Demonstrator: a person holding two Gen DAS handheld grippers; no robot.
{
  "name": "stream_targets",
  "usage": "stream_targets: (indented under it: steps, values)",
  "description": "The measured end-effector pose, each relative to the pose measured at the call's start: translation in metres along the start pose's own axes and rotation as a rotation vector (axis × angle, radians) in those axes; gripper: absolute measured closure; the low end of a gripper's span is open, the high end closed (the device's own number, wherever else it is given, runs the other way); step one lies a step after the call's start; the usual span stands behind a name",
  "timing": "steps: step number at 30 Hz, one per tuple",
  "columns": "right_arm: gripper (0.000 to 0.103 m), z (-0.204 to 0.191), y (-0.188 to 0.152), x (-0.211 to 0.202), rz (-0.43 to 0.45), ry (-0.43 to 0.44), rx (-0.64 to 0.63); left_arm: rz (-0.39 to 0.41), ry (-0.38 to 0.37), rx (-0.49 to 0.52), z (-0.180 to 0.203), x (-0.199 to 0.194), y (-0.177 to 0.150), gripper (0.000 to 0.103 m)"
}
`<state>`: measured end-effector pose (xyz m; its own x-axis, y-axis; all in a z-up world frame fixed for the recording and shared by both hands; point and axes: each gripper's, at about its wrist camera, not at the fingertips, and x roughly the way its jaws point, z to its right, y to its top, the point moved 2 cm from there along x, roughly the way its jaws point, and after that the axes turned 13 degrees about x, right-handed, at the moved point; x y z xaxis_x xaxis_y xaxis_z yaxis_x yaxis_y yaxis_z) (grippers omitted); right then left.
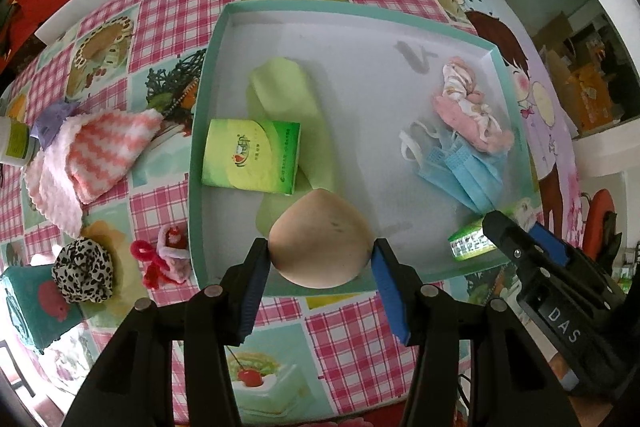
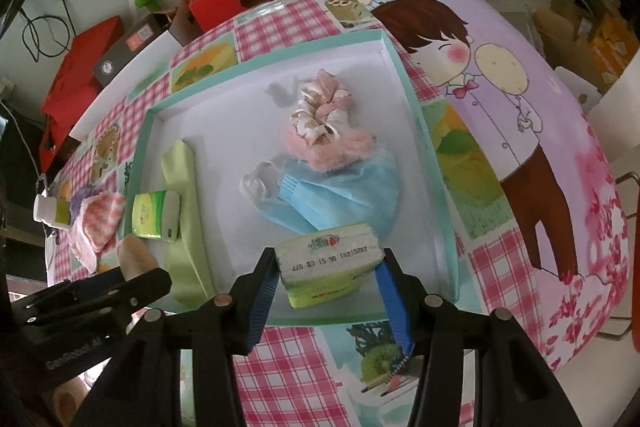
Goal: Organize soft objects
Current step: 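Open both grippers to drop the tissue pack and sponge puff into the tray, then withdraw both open tools from the tray toward the leopard scrunchie and red bow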
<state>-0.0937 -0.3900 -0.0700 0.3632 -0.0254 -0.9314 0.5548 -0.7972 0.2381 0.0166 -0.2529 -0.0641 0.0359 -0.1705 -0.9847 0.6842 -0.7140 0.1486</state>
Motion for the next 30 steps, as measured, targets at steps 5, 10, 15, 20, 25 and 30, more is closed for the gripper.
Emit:
stream_targets:
  steps: [5, 10, 15, 20, 25, 30]
  values:
    - [0.050, -0.005, 0.000, 0.002, -0.004, 0.012, -0.016, 0.012, 0.004, -0.016, -0.002, 0.001, 0.002, 0.033]
    - [0.043, -0.011, 0.000, 0.002, -0.007, 0.021, -0.035, 0.024, 0.012, -0.030, -0.008, -0.003, 0.001, 0.032]
    - [0.039, -0.015, -0.002, 0.000, -0.006, 0.016, -0.052, 0.044, 0.023, -0.050, -0.016, -0.010, -0.002, 0.023]
    - [0.030, -0.019, -0.004, 0.000, -0.005, 0.016, -0.074, 0.058, 0.045, -0.074, -0.025, -0.014, -0.007, 0.021]
    - [0.022, -0.021, -0.007, -0.001, 0.001, 0.013, -0.088, 0.067, 0.067, -0.103, -0.035, -0.015, -0.014, 0.011]
    - [0.016, -0.024, -0.010, -0.001, 0.007, 0.007, -0.113, 0.070, 0.087, -0.133, -0.044, -0.018, -0.019, 0.010]
